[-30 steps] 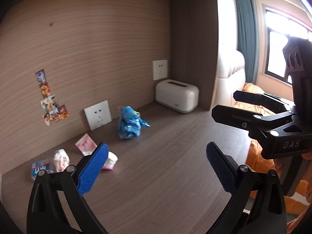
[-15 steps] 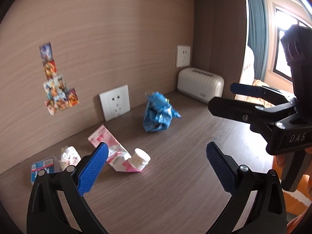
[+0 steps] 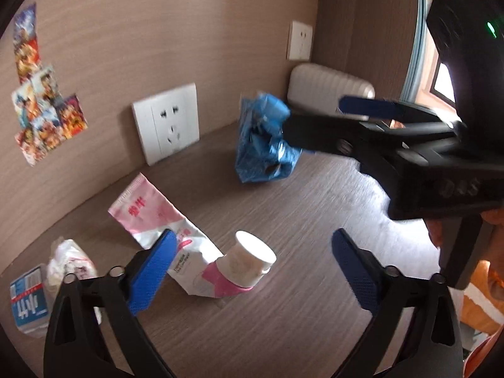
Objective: Collect trash
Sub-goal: 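Grasp the white cup with the left tool while the right tool grasps the blue crumpled bag, then carry the white cup and blue bag over the white bin with both tools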
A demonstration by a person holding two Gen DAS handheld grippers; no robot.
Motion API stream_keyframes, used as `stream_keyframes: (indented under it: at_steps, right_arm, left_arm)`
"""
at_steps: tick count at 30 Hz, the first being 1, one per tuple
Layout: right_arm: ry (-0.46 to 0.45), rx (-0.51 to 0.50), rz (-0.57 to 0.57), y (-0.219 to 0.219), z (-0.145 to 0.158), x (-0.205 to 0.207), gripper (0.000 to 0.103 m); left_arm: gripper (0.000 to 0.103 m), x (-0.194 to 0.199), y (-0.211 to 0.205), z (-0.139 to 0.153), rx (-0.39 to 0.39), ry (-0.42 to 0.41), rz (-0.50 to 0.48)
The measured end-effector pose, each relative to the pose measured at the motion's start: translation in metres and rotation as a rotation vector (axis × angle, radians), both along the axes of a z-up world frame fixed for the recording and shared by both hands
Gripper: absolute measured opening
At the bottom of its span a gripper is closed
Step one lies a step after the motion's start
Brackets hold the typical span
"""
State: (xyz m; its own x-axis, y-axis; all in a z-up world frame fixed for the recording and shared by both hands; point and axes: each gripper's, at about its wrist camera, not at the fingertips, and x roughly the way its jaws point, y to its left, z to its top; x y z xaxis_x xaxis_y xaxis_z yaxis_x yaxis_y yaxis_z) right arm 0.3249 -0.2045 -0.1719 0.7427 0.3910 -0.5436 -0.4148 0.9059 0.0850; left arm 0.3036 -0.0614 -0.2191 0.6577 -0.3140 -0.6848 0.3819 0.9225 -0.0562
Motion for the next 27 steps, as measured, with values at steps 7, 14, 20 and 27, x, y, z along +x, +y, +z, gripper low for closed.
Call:
stream_keyframes:
  at_steps: [7, 14, 20, 27]
  right_arm:
    - [0.061, -0.098, -0.047, 0.021, -0.023, 0.042, 0.099]
    - [0.116, -0.102, -0.067, 0.019, -0.032, 0.045, 0.050]
    - [0.100, -0.085, -0.060, 0.004, -0.012, 0.015, 0.042]
    - [0.036, -0.050, -0.074, -0.025, 0.028, -0.040, 0.040]
  left_arm:
    - [0.044, 0.019, 0.000, -0.013, 0.009, 0.098, -0.030]
    - [0.036, 0.010, -0.014, -0.009, 0.091, 0.039, -0.012]
    - [0.034, -0.005, -0.010, 0.011, 0.029, 0.015, 0.020]
    - [0.029, -0.023, -0.003, 0.048, -0.099, -0.008, 0.044]
